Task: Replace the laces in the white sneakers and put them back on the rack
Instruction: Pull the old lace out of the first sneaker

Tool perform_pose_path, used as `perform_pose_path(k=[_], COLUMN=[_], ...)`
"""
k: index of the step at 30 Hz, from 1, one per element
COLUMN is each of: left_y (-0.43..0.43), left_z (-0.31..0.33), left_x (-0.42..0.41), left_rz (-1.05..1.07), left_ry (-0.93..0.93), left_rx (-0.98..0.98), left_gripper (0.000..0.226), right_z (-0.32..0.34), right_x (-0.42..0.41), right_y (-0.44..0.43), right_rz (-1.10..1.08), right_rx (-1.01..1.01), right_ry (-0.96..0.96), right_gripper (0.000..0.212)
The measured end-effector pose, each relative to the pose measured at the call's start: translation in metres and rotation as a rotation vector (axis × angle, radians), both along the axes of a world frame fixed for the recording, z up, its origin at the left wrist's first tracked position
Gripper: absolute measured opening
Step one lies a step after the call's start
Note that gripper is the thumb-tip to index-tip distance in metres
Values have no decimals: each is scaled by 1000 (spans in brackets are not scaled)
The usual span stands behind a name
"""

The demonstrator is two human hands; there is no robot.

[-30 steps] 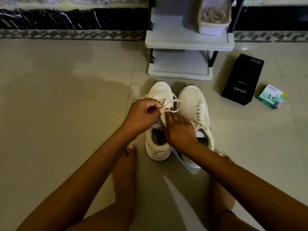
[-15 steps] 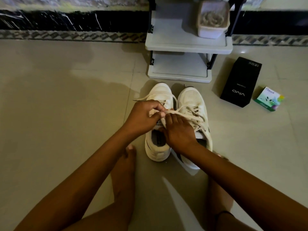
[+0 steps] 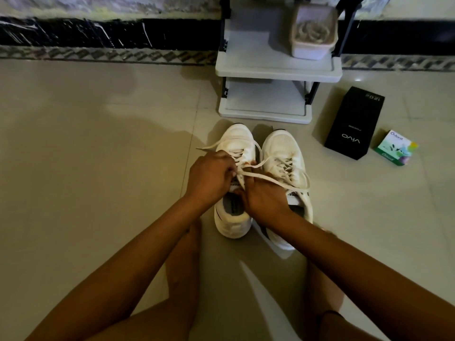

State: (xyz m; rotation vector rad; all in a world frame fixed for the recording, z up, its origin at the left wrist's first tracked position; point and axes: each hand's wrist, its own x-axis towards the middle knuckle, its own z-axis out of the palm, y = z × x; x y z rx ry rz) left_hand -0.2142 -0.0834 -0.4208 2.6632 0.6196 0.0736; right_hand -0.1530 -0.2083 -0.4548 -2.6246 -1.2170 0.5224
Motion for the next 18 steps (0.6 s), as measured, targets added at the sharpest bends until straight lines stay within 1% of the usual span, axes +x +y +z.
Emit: perform_pose_path(k=[1,2,4,5,6,8,9,10,11,12,13,14,16,18], left_y=[2,3,-1,-6,-9,-9,-4,3,12,21,27,30,29,28], left_z=[1,5,23,34,44,57,59,59,54,50,43,35,17,-1], left_x=[1,2,2,4,7,14,17,19,19,17,11,6,-5,-11], left_rz=[13,44,119,134,124,128,182,261,326,355,333,269,128,49], left_ry=[-19,-55,-170,-242,-313,-441,-485,-496,-453,-361,-233,-126,35,143], left_rx=[-82,-229,-656,-845,-916,-851,-824,-821,-805,-758,-697,-662,-654,-624], left_gripper=[10,7,6,10,13,11,9,15,32,52,70,80,82,79], right_z=[1,1,4,4,5,8,10,10,11,12,13,15,21,26], right_x=[0,-1,0,0,1,1,1,1,2,3,4,6,9,12], right_y=[0,0,1,1,1,1,1,1,0,0,0,0,1,3], right_rz=[-6,-6,32,53,61,62,64,64,62,56,44,25,-12,-27], right_rx=[2,-3,-22,-45,-56,-55,-52,-49,-46,-37,-7,36,117,161], right_ry=[-15,-21,-43,-47,-44,-28,-26,-21,-12,4,22,44,85,89], right_gripper=[64,64,65,64,64,65,65,65,65,65,62,58,50,46])
